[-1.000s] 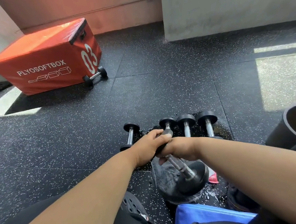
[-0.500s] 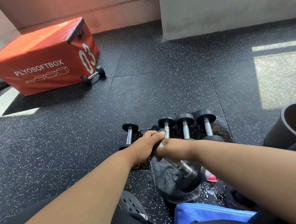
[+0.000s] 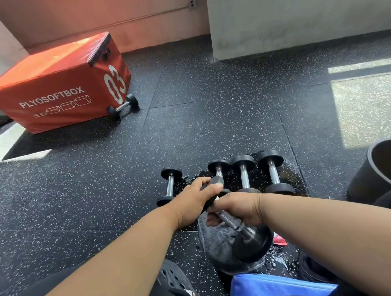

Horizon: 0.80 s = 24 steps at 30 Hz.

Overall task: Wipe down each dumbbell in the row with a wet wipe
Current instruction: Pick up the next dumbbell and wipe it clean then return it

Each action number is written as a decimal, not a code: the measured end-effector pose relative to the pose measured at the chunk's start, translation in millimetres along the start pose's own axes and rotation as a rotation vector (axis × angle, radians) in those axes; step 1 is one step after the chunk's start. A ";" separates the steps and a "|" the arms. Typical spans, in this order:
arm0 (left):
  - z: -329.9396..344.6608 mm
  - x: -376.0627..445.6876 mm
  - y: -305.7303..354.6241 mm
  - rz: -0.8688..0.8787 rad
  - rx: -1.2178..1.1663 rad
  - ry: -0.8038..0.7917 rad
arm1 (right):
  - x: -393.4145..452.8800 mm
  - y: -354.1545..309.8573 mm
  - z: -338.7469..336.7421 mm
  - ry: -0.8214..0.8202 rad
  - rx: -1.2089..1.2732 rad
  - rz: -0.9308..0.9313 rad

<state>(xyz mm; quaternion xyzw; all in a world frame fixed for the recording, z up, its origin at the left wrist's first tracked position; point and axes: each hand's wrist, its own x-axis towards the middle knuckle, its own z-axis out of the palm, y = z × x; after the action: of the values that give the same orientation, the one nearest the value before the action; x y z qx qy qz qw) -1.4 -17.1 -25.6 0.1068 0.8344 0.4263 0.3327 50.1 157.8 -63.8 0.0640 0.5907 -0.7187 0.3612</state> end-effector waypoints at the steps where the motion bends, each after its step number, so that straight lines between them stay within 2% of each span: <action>1: 0.0 -0.5 1.6 -0.001 -0.015 0.000 | 1.1 -1.2 1.3 0.031 -0.043 -0.023; 5: 0.6 -2.8 1.8 -0.026 -0.115 0.008 | 8.7 -2.7 7.8 0.150 -0.194 -0.095; 8: 0.7 -3.1 2.8 -0.039 -0.143 0.003 | 7.8 -3.5 9.6 0.119 -0.138 -0.126; 14: -2.3 -6.6 9.8 -0.032 -0.040 0.001 | 1.9 -5.4 -5.0 -0.006 0.041 -0.116; 17: -4.4 -8.1 8.6 -0.051 -0.013 -0.004 | 2.6 1.2 -8.9 0.030 0.025 -0.155; 21: -6.4 -11.1 9.7 -0.066 -0.020 0.010 | 1.6 1.4 -14.1 0.016 0.125 -0.182; 24: -6.0 -11.0 5.4 -0.081 -0.040 0.015 | -5.0 -7.3 -13.3 0.059 0.189 -0.096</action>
<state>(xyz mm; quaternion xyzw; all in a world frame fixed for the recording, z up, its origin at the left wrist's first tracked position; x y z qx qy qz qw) 2.5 -22.8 -13.8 0.0632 0.8318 0.4298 0.3455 45.0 172.2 -59.3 0.0905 0.5332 -0.7853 0.3012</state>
